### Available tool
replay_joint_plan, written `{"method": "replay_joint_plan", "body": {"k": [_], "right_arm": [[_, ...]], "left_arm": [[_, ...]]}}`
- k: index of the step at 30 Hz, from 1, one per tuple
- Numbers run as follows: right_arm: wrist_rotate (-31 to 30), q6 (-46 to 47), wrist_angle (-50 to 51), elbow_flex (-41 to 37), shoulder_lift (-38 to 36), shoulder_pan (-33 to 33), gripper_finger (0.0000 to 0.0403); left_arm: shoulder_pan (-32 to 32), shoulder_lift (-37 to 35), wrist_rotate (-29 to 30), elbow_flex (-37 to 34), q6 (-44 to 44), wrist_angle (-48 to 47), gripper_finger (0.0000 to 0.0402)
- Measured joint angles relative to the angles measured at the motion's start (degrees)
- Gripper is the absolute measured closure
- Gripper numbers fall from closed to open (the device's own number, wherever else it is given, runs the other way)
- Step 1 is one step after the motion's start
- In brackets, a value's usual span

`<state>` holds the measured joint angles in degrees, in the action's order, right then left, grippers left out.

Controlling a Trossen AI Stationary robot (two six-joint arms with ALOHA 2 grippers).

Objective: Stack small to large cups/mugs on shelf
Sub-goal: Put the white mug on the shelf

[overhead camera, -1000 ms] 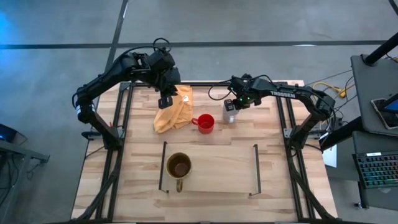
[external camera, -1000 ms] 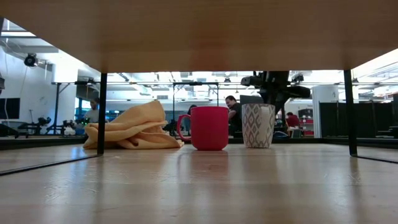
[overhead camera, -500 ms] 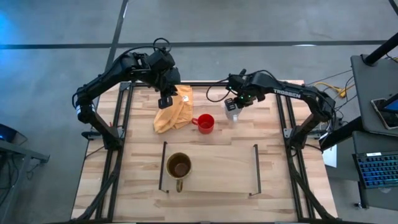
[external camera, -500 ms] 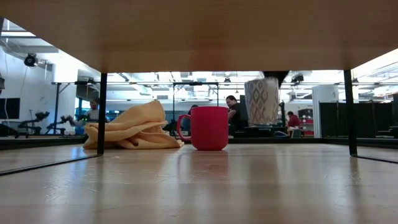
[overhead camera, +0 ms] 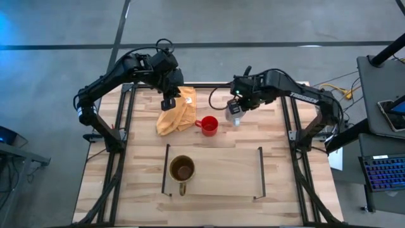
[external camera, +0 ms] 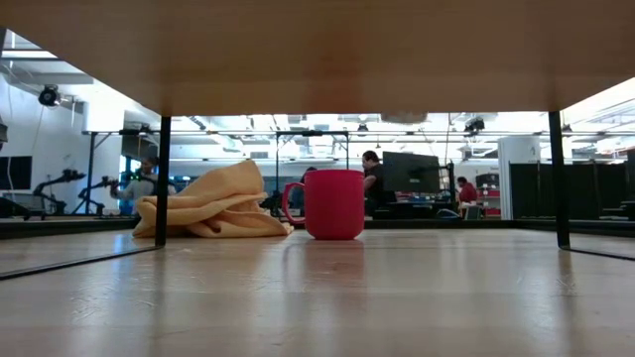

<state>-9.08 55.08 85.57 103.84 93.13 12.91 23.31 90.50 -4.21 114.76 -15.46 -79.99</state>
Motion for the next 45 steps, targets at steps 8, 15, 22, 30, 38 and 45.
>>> {"method": "replay_joint_plan", "body": {"k": [8, 15, 22, 30, 38, 45], "right_arm": [[0.0, 8.3, 4.5, 9.5, 2.6, -10.1, 0.0377], [-0.1, 14.7, 4.5, 15.6, 7.4, -18.4, 0.0377], [0.0, 18.2, 4.4, 19.8, 12.6, -23.8, 0.0377], [-0.1, 24.4, 4.4, 20.8, 12.6, -28.8, 0.0377], [0.1, 35.8, 4.6, 16.3, 10.3, -36.5, 0.0377], [0.0, 38.3, 4.4, 17.9, 11.4, -37.7, 0.0377]], "left_arm": [[0.0, 0.0, 0.0, 0.0, 0.0, 0.0, 0.0334], [0.0, 0.0, 0.0, -0.2, 0.0, 0.0, 0.0334], [0.0, 0.0, 0.0, -0.6, 0.0, 0.0, 0.0334], [0.0, 0.0, 0.0, -0.8, 1.6, 0.0, 0.0334], [0.0, 0.0, 0.0, -0.8, 4.6, -0.6, 0.0334], [-0.1, -0.1, -0.2, -0.9, 7.6, -2.7, 0.0334]]}}
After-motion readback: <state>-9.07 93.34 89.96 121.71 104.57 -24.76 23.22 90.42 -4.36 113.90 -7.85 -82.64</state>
